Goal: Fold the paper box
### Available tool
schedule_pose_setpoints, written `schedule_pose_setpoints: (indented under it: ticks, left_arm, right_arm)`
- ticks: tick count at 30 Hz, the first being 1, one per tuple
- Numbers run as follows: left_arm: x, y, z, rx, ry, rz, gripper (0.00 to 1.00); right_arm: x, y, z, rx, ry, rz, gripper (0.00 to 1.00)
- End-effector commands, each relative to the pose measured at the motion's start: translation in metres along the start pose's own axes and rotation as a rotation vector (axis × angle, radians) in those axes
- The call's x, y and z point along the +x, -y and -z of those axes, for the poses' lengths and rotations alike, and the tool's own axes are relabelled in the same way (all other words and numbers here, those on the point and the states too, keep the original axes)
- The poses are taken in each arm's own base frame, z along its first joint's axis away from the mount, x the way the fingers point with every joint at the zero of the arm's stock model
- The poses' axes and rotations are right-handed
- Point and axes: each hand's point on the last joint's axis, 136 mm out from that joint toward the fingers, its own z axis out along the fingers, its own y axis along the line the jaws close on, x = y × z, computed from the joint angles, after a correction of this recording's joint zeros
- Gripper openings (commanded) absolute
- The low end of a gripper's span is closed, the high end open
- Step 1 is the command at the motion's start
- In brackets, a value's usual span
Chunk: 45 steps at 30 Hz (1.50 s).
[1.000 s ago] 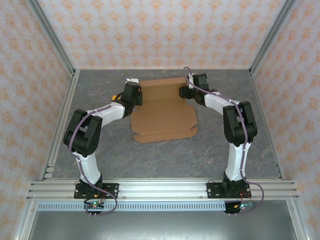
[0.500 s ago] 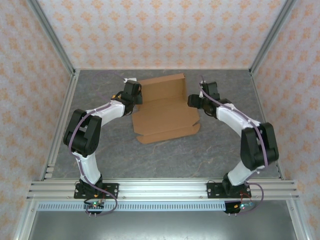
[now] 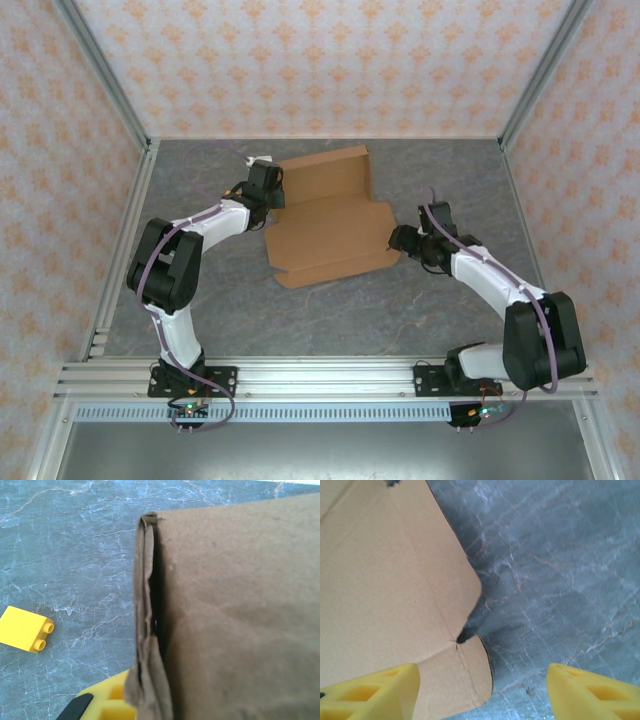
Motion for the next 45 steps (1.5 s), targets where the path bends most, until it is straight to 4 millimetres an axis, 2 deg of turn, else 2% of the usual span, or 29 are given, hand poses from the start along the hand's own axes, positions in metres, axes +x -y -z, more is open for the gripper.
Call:
schedule_pose_setpoints:
  ticks: [1, 5, 8, 16, 22, 25, 30, 35, 40, 45]
  left_arm:
    - [-0.016, 0.001, 0.006, -0.008, 0.026, 0.026, 0.0]
    - [-0.016, 0.001, 0.006, -0.008, 0.025, 0.023, 0.0]
    - [-0.015, 0.001, 0.005, -0.007, 0.021, 0.021, 0.0]
    - [-0.015, 0.002, 0.005, -0.005, 0.018, 0.023, 0.01]
    - [-0.016, 0.003, 0.007, 0.008, 0.021, 0.04, 0.12]
    - [-0.017, 0.003, 0.011, 0.013, 0.023, 0.046, 0.23]
    - [-0.02, 0.005, 0.023, 0.04, 0.024, 0.058, 0.44]
    - [-0.022, 0.006, 0.045, 0.094, 0.036, 0.085, 0.7]
    - [-0.02, 0.023, 0.075, 0.235, 0.009, 0.089, 0.77]
    - [-0.004, 0.032, 0.117, 0.387, -0.001, 0.089, 0.78]
  right_arm:
    - [0.019, -0.002, -0.014, -0.068, -0.053, -0.104, 0.67]
    - [0.028, -0.013, -0.031, -0.157, -0.095, -0.143, 0.6]
    - [0.03, -0.013, -0.039, -0.165, -0.103, -0.145, 0.52]
    - [0.024, -0.013, -0.041, -0.175, -0.061, -0.135, 0.22]
    - [0.02, -0.016, -0.031, -0.178, -0.046, -0.131, 0.07]
    - [0.019, -0.017, -0.024, -0.169, -0.056, -0.12, 0.0]
    - [0.019, -0.015, -0.009, -0.126, -0.076, -0.079, 0.0]
    - [0.015, -0.016, 0.006, -0.104, -0.082, -0.048, 0.0]
    - [0.007, -0.023, 0.022, -0.11, -0.071, -0.037, 0.0]
    - [-0.005, -0.026, 0.045, -0.086, -0.074, 0.027, 0.0]
